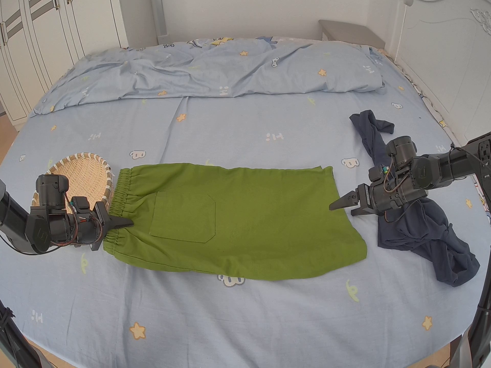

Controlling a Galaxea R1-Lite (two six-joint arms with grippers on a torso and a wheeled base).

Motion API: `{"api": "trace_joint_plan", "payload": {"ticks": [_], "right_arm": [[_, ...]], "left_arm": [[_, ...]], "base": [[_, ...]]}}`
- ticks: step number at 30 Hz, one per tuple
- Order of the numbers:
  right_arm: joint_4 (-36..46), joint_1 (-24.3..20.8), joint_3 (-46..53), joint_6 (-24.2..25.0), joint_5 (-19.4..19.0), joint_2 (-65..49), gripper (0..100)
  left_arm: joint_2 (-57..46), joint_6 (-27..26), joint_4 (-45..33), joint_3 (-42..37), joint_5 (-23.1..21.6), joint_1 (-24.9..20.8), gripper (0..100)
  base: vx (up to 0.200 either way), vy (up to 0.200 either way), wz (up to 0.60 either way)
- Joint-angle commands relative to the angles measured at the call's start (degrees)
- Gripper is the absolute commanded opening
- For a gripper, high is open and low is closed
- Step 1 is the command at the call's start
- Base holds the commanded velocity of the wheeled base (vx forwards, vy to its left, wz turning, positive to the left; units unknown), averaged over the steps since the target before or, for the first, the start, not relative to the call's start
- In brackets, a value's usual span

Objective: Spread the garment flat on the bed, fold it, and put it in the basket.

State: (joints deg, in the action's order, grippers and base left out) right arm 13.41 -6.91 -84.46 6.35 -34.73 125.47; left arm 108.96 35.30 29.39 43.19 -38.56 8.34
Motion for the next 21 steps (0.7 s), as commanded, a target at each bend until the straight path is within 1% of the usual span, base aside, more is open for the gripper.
{"api": "trace_joint_plan", "payload": {"ticks": [1, 3, 8, 15, 19, 20, 21], "right_arm": [[0.39, -1.17, -0.97, 0.06, -2.62, 1.1, 100], [0.39, -1.7, -0.8, 0.06, -3.94, 1.1, 100], [0.39, -2.76, -1.06, 0.15, -5.26, 1.8, 100], [0.48, -3.2, -1.85, 0.15, -5.44, 4.17, 100], [0.65, -3.11, -2.03, 0.24, -6.75, 4.52, 100], [1.09, -3.11, -2.12, 0.33, -8.07, 4.79, 100], [1.18, -3.11, -2.12, 0.33, -8.25, 4.79, 100]], "left_arm": [[-0.24, 0.03, -0.04, -0.12, -0.03, -0.34, 0], [-0.24, 0.03, 0.05, -0.04, -0.03, -0.16, 0], [-0.24, 0.03, 0.05, -0.12, -0.03, -0.34, 0], [-0.15, 0.03, 0.05, -0.04, -0.03, -0.25, 0], [-0.06, 0.03, 0.05, -0.04, -0.03, -0.25, 0], [-0.06, 0.03, 0.05, -0.04, -0.03, -0.25, 0], [0.02, 0.03, 0.05, -0.04, -0.03, -0.25, 0]], "base": [[0.0, 0.0, 0.0], [0.0, 0.0, 0.0], [0.0, 0.0, 0.0], [0.0, 0.0, 0.0], [0.0, 0.0, 0.0], [0.0, 0.0, 0.0], [0.0, 0.0, 0.0]]}}
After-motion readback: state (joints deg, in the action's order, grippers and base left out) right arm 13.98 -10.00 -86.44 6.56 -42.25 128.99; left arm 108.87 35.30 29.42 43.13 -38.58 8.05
